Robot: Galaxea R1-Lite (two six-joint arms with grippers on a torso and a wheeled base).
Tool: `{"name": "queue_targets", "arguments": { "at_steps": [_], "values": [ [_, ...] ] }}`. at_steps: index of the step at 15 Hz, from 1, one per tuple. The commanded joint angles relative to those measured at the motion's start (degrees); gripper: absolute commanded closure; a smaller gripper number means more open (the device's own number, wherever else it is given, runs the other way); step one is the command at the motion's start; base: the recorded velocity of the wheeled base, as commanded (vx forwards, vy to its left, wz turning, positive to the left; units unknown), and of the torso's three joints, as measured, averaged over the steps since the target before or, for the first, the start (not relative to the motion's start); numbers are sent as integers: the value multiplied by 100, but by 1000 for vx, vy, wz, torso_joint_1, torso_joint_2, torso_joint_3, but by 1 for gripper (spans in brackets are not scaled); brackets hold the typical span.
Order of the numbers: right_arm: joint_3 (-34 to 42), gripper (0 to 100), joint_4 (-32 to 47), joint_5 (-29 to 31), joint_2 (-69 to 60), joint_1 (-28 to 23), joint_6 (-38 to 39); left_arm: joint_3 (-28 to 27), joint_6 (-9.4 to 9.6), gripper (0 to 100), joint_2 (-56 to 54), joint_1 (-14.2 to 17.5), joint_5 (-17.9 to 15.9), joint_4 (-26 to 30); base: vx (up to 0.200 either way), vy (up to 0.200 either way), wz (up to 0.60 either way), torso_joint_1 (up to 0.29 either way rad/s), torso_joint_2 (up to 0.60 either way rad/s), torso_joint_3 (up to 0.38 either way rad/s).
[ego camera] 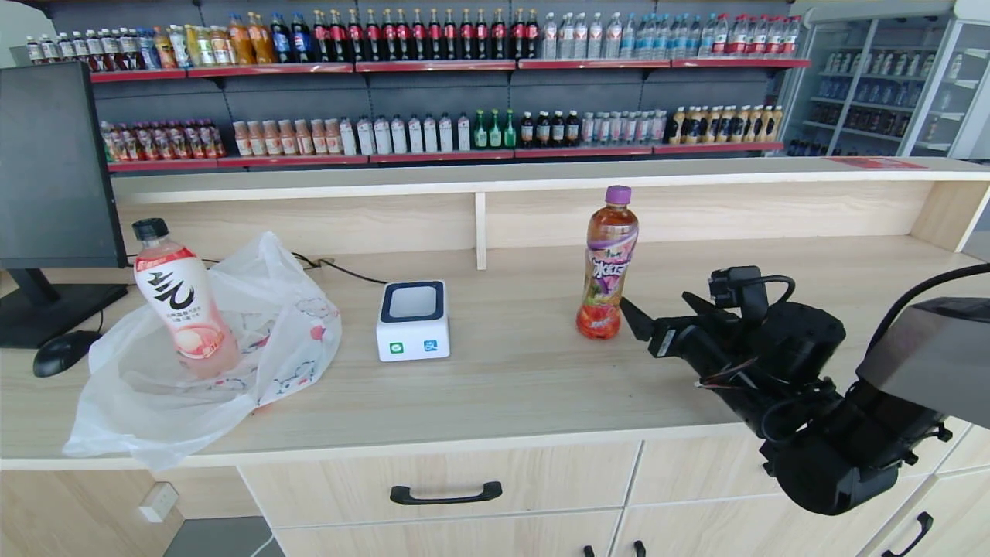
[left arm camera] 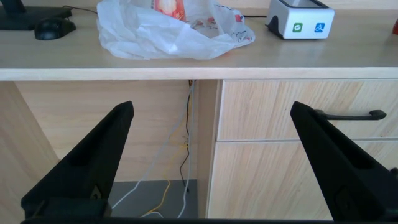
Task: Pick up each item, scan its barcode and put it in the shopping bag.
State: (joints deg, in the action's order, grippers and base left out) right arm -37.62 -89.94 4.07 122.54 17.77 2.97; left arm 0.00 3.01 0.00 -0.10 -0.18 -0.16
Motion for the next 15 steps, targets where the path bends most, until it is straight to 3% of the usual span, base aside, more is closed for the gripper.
{"name": "queue_targets", "arguments": {
  "at_steps": [1, 5, 15],
  "values": [
    [35, 0, -6, -12, -257, 235, -7, 0, -20, 0, 0, 1, 1, -2, 0, 0, 0, 0, 0, 0],
    [-88, 0, -6, 94, -178, 1079, 1, 0, 7, 0, 0, 1, 1, -2, 0, 0, 0, 0, 0, 0],
    [-237, 0, -6, 182, 473, 622, 116, 0, 15, 0, 0, 1, 1, -37, 0, 0, 0, 0, 0, 0]
  ]
}}
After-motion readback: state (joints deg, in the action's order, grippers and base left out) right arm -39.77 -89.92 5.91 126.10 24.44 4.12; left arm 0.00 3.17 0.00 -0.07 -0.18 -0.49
